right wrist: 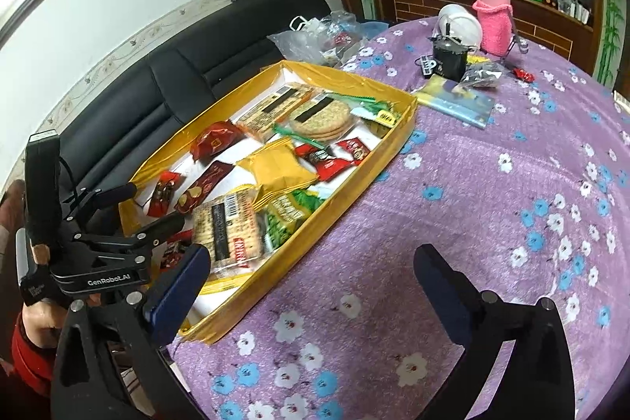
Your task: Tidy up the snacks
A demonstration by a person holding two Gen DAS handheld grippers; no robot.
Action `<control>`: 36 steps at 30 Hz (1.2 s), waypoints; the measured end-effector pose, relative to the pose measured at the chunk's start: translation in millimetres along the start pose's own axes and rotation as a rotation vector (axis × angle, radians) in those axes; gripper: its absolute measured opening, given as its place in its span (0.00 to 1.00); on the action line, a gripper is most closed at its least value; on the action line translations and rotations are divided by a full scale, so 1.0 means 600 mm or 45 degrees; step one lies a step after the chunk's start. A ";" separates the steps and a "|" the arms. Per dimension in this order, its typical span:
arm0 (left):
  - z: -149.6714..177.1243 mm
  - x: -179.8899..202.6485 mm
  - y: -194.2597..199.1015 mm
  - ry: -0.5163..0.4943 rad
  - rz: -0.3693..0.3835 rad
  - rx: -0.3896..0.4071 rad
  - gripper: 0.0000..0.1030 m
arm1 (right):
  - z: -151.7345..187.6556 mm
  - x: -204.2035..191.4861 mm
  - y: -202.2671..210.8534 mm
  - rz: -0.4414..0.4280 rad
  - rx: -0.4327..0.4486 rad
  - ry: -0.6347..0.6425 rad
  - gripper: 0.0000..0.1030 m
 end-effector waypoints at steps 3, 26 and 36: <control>0.003 -0.001 0.005 -0.016 -0.049 0.014 0.94 | 0.004 -0.007 0.003 0.039 0.013 0.027 1.00; 0.016 0.005 0.037 -0.012 -0.011 0.020 0.96 | 0.024 -0.033 0.038 0.090 0.058 0.081 1.00; 0.017 0.011 0.043 -0.012 -0.004 0.029 0.96 | 0.032 -0.031 0.043 0.078 0.075 0.050 1.00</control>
Point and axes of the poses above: each gripper's, at about its wrist camera, not at the fingertips, and y roughly against the way its jaws point, x to its right, z to its underside, the point moved 9 cm from there along -y, roughly the way its jaws point, and after that the axes turned 11 degrees about -x, right-handed, at the moved point
